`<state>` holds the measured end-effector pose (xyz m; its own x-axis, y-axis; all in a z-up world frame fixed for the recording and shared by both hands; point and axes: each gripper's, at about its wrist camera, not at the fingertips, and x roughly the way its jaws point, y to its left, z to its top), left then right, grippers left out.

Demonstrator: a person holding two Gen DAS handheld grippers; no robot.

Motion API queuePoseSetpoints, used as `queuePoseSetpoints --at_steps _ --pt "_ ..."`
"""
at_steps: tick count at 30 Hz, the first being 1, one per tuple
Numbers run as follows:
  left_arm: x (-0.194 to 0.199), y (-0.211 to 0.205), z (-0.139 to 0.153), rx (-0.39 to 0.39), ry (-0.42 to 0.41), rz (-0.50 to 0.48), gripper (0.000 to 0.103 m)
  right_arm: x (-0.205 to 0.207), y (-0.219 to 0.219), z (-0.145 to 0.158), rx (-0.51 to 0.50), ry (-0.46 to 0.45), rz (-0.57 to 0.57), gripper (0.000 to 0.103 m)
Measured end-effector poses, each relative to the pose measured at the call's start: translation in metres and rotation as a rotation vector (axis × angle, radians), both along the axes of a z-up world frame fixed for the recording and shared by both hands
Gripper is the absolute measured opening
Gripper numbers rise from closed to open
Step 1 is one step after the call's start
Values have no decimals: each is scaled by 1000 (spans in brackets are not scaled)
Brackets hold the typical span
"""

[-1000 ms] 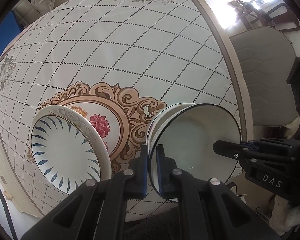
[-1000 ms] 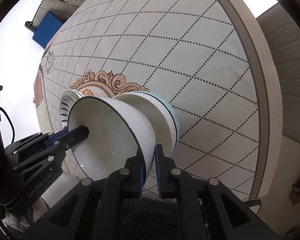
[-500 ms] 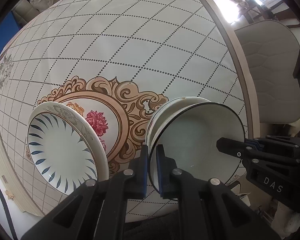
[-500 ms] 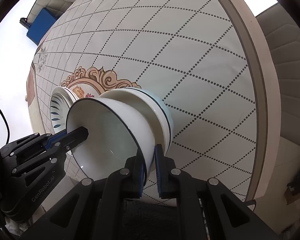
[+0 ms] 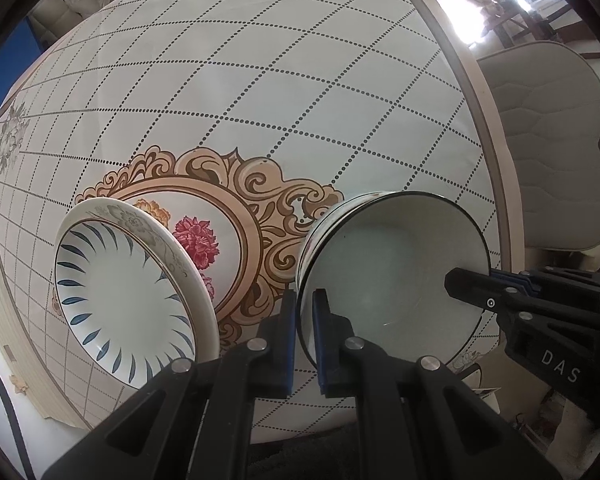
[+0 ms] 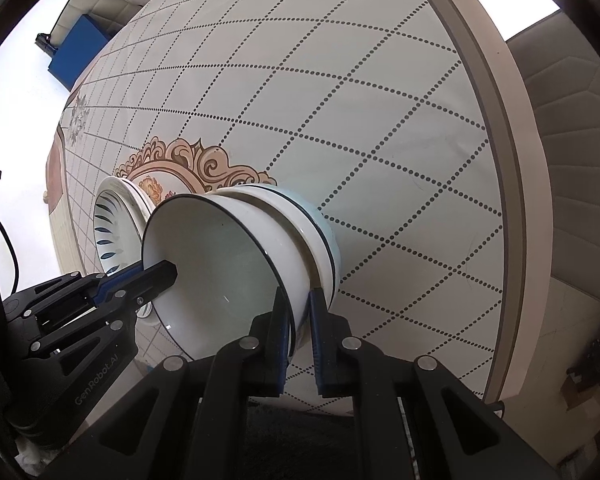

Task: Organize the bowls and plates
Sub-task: 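Carry the dark-rimmed white bowl with both tools and lower it into the nested bowls, then open both tools and lift them away from the nested bowls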

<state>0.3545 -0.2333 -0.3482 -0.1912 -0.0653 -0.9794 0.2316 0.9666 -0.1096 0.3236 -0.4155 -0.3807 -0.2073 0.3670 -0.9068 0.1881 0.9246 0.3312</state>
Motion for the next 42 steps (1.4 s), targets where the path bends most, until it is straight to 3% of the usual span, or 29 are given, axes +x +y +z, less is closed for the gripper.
queuePoseSetpoints --at_steps 9,15,25,36,38,40,42 --pt "-1 3 8 -7 -8 24 6 1 -3 3 -12 2 -8 15" --pt "-5 3 26 9 -73 37 7 -2 -1 16 -36 -35 8 15" --pt "-30 15 83 49 -262 102 7 -30 5 80 -198 -204 73 15" --pt "-57 32 135 38 -399 165 9 -80 8 153 -252 -332 63 18" --pt "-60 35 142 28 -412 168 16 -86 10 163 -263 -356 58 29" --pt "-65 38 149 21 -429 185 26 -91 11 173 -278 -388 53 72" --pt "-68 42 155 20 -449 199 39 -95 12 182 -280 -418 50 97"
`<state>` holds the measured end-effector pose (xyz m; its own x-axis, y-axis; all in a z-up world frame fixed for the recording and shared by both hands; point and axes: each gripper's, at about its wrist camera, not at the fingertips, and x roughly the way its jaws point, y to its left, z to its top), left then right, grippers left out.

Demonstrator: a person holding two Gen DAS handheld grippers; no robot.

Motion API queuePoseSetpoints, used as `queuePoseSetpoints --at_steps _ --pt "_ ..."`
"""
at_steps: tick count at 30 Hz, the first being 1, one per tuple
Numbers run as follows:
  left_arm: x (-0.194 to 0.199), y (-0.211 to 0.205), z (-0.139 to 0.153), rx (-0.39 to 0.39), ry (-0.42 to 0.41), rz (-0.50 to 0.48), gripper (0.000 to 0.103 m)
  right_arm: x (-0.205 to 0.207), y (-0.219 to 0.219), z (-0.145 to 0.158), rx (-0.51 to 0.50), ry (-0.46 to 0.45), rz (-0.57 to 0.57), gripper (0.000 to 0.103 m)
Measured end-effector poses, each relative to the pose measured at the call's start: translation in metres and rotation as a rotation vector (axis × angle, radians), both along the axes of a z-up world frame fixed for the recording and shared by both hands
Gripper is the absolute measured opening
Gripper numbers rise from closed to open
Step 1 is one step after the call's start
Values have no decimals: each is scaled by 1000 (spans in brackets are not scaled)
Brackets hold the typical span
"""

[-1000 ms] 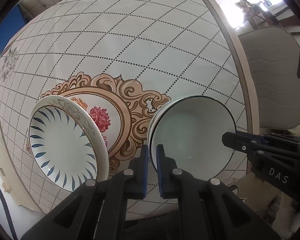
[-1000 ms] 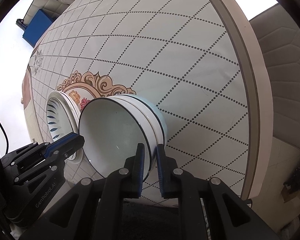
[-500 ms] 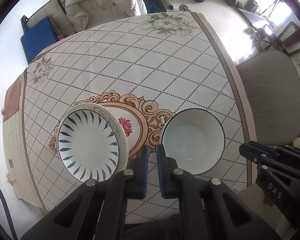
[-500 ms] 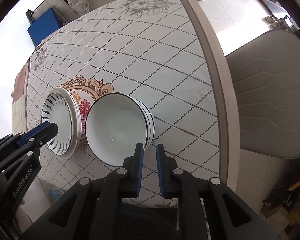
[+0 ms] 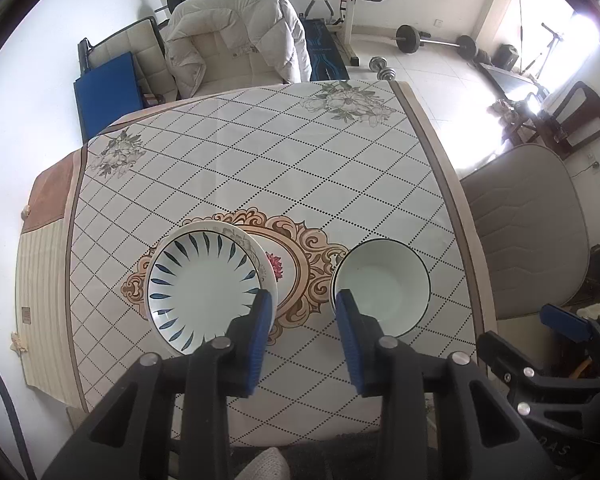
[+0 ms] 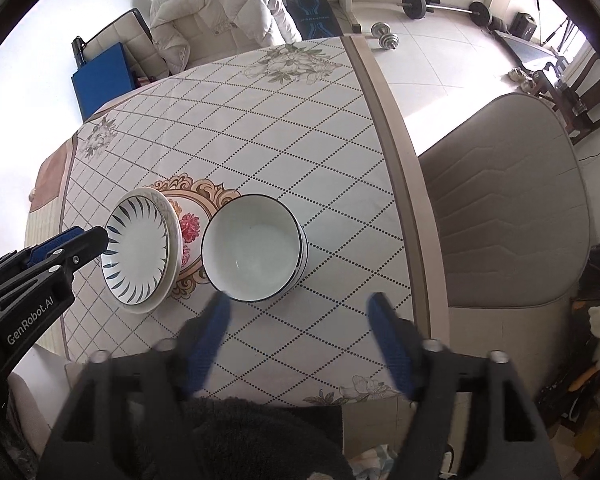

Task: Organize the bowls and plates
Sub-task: 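Open both tools and lift them away from the nested bowls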

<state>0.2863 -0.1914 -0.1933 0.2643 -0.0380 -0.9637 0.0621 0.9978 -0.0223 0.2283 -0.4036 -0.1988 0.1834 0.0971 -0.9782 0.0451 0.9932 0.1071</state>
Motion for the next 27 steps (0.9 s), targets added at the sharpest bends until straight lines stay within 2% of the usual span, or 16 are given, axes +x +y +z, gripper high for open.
queuePoseSetpoints --at_steps 1,3,7,10,12,13,16,27 --pt "-1 1 2 3 -8 3 44 -2 0 5 -10 -14 -5 97" --pt "-4 2 7 11 -16 -4 68 -5 2 12 -32 -40 -11 97" --pt "-13 4 20 37 -63 13 68 -11 4 29 -55 -76 -24 97" --pt "-20 7 30 29 -84 26 71 -17 5 43 -63 -101 -32 97" --pt "-25 7 35 17 -87 27 80 -22 5 51 -66 -114 -47 98" --pt "-28 8 36 10 -79 24 81 -24 5 54 -64 -119 -53 98" --pt "-36 7 37 -7 -51 18 81 -32 2 61 -55 -123 -81 98" --pt "-47 5 40 10 -67 10 82 -47 0 67 -75 -124 -100 98"
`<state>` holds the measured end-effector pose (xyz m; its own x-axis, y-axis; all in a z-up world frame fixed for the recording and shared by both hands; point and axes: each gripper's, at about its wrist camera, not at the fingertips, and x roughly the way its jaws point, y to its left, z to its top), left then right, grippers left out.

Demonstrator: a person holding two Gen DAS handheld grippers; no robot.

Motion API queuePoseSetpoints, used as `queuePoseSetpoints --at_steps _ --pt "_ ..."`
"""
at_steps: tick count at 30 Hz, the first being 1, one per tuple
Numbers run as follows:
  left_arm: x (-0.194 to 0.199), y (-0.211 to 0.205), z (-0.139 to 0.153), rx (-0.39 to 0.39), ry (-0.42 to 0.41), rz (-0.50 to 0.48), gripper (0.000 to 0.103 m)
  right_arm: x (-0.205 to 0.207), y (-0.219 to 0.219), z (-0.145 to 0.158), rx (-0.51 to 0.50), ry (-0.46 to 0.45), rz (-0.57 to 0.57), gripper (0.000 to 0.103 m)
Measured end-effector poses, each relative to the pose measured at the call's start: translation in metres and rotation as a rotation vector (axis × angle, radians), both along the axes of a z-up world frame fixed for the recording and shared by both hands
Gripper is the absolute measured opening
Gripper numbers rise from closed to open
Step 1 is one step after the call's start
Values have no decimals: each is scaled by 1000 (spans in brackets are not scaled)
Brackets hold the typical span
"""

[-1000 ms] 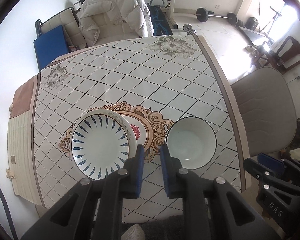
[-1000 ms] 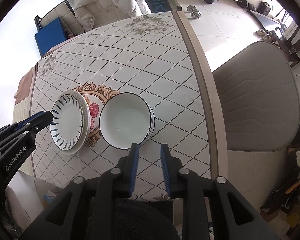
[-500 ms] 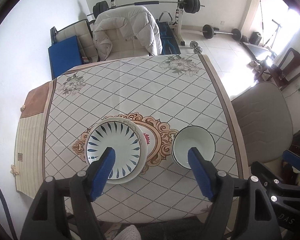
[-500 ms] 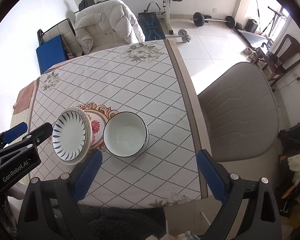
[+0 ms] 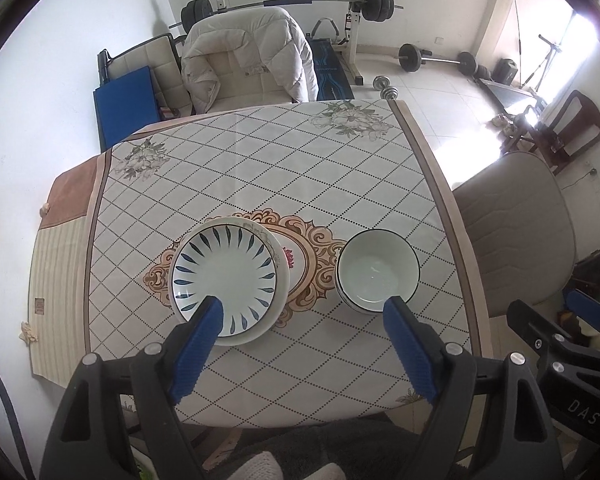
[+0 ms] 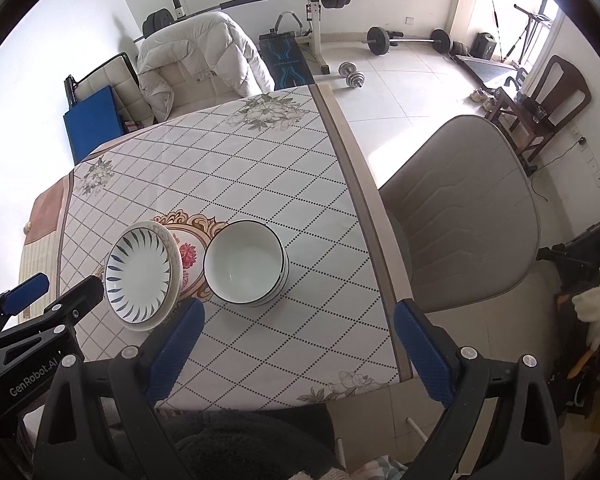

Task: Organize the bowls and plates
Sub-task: 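Open both tools and lift them away from the nested bowls, then move both tools to the nested bowl stack and close on its rim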

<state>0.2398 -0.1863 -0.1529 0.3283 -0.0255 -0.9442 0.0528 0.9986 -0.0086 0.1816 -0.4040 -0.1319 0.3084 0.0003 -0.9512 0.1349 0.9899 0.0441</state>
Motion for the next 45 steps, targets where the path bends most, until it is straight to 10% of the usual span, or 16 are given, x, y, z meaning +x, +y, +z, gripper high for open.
queuePoseSetpoints --at_steps 11,23,34,45 --pt "12 -4 -17 -11 24 -23 90 15 -13 -17 69 25 -6 98" --pt "78 -18 -57 153 -92 -161 90 72 -36 -126 255 88 38 98" --pt "143 -64 -159 89 236 -466 89 98 -42 -259 513 321 -17 98" --pt "175 -88 -236 -174 582 -600 80 103 -30 -322 759 382 -84 96"
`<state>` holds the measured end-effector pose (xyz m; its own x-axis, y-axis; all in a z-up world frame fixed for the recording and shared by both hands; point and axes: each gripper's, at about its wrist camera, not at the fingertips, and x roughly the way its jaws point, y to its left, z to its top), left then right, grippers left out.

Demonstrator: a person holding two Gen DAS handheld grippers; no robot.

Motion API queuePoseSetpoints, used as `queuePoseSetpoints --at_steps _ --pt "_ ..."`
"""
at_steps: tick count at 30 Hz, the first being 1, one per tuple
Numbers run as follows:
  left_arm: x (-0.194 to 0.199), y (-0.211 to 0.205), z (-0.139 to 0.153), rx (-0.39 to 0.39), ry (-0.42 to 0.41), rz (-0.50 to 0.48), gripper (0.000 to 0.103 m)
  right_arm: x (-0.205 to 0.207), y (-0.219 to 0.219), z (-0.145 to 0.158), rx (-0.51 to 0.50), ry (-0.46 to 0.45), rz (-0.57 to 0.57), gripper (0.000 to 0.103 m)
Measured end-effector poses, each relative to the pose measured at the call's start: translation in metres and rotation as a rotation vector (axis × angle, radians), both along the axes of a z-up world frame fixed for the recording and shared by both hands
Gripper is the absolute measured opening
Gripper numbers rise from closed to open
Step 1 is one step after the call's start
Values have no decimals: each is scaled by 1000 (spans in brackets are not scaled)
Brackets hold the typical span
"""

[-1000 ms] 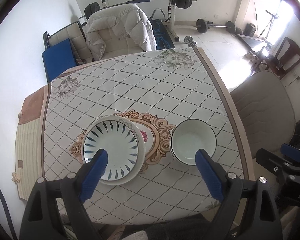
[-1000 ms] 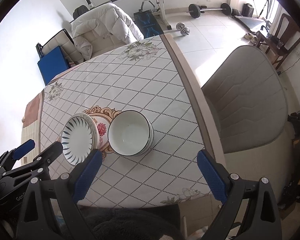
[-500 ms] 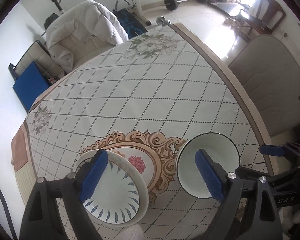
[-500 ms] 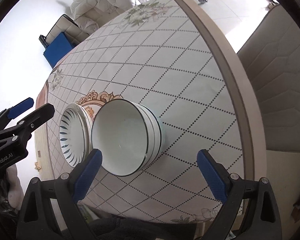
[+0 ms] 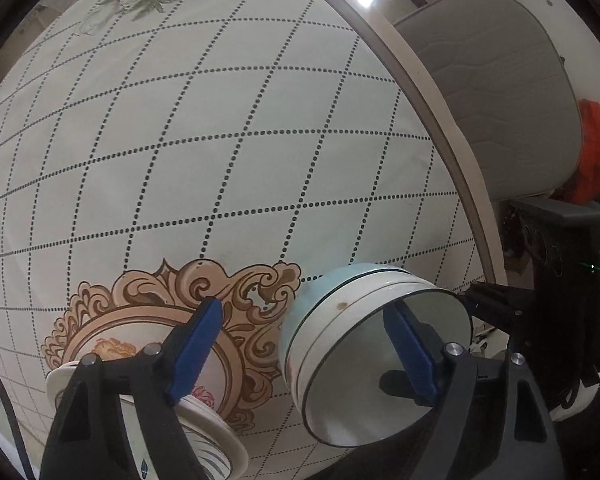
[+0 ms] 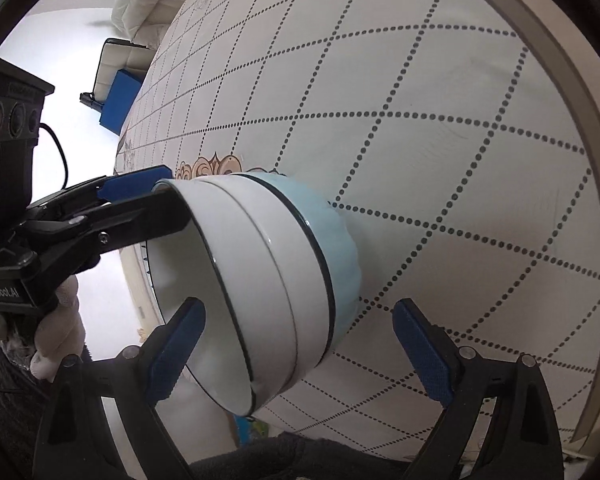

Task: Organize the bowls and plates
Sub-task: 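Move both tools to the nested bowl stack and close on its rim, then carry the nested bowl stack with both tools and lower it onto the plate stack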

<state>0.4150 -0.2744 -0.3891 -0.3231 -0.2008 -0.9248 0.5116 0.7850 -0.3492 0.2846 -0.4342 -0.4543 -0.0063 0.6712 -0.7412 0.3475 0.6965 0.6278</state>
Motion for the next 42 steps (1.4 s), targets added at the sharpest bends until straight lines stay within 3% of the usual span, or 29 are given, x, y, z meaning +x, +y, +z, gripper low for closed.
queuePoseSetpoints --at_steps 3,7,9,11,13,16,28,35,42 --pt "0 -3 -18 -29 108 -13 79 3 4 -11 40 16 -21 96" --pt "-3 -8 -35 -24 168 -26 75 8 10 -22 78 24 -28 90" --pt "-9 -10 -42 -19 195 -32 59 9 14 -27 104 25 -31 83" --pt "-13 -10 -49 -35 240 -14 54 10 14 -30 120 26 -36 73" --pt "-15 -10 -48 -45 238 -4 54 12 17 -32 98 21 -32 64" --pt "-17 -5 -49 -60 237 30 53 13 17 -36 122 24 -49 62" --pt "-6 7 -40 -39 196 103 54 10 25 -40 158 57 -36 61" --pt "-2 14 -32 -48 176 127 54 12 33 -31 105 28 -13 61" --pt "1 26 -21 -56 165 149 54 23 38 -24 121 39 -1 61"
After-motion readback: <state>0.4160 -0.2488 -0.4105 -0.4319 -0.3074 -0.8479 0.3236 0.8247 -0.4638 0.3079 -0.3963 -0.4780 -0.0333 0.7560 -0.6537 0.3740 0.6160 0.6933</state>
